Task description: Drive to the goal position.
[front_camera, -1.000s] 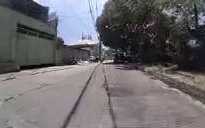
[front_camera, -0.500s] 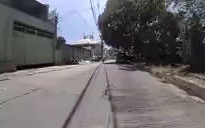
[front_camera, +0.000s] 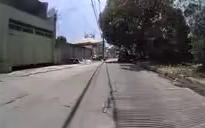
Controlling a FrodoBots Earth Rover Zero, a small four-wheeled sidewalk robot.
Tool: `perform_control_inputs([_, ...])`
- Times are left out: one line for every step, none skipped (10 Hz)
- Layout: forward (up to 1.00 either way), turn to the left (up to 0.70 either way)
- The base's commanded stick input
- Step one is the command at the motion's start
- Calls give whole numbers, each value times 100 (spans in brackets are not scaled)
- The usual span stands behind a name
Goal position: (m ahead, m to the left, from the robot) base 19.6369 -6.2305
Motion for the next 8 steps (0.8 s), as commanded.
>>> perform_control_inputs([95,-24])
perform_control_inputs([97,-34])
perform_control_inputs([100,-40])
perform_control_inputs([100,-38])
perform_control_inputs([100,-29])
perform_control_inputs([100,-18])
perform_control_inputs([100,-2])
perform_control_inputs([100,-2])
